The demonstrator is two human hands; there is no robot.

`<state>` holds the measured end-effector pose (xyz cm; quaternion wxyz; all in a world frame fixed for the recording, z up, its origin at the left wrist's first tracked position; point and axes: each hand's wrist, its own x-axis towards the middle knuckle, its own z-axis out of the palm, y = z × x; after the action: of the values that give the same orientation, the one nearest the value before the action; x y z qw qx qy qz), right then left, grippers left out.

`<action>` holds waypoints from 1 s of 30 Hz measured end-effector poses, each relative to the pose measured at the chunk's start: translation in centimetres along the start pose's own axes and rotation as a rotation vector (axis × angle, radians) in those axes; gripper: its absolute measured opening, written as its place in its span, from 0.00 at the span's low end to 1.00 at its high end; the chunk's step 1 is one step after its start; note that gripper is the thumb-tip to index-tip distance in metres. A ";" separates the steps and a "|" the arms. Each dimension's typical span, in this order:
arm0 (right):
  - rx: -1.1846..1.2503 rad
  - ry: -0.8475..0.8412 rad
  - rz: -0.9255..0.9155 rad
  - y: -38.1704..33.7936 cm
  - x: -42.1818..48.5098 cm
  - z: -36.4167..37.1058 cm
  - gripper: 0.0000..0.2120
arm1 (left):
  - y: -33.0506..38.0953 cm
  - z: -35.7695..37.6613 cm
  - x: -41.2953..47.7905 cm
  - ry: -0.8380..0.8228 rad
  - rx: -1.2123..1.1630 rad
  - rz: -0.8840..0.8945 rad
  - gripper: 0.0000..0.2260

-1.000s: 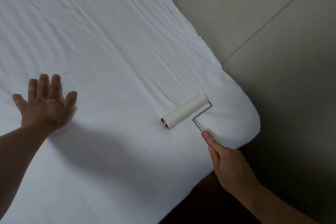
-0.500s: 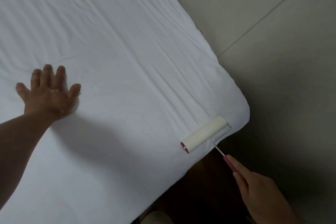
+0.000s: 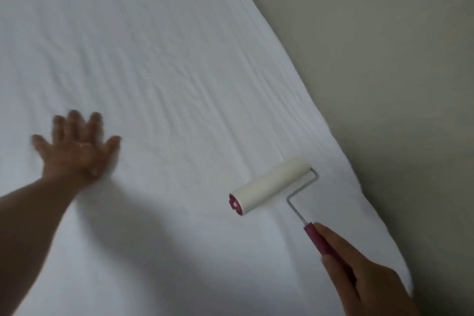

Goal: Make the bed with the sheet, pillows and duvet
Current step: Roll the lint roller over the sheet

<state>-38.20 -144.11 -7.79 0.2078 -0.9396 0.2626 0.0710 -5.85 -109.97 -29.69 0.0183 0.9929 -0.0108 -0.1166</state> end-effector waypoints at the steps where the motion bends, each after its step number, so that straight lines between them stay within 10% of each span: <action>1: 0.028 -0.036 -0.002 -1.8 2.9 1.1 0.19 | -0.9 0.0 1.3 -0.014 -0.006 -0.032 0.35; 14: 0.097 -0.022 -0.247 -28.3 42.4 12.1 0.12 | -3.1 3.9 8.0 0.143 -0.001 -0.085 0.33; 30: -0.527 -0.242 -0.357 -31.3 45.8 17.1 0.28 | -3.3 5.2 8.7 0.159 -0.001 -0.099 0.32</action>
<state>16.76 -133.77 -23.25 -0.0033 -0.9769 0.0401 0.2101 1.41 -107.04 -36.90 0.0139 0.9984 0.0399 -0.0383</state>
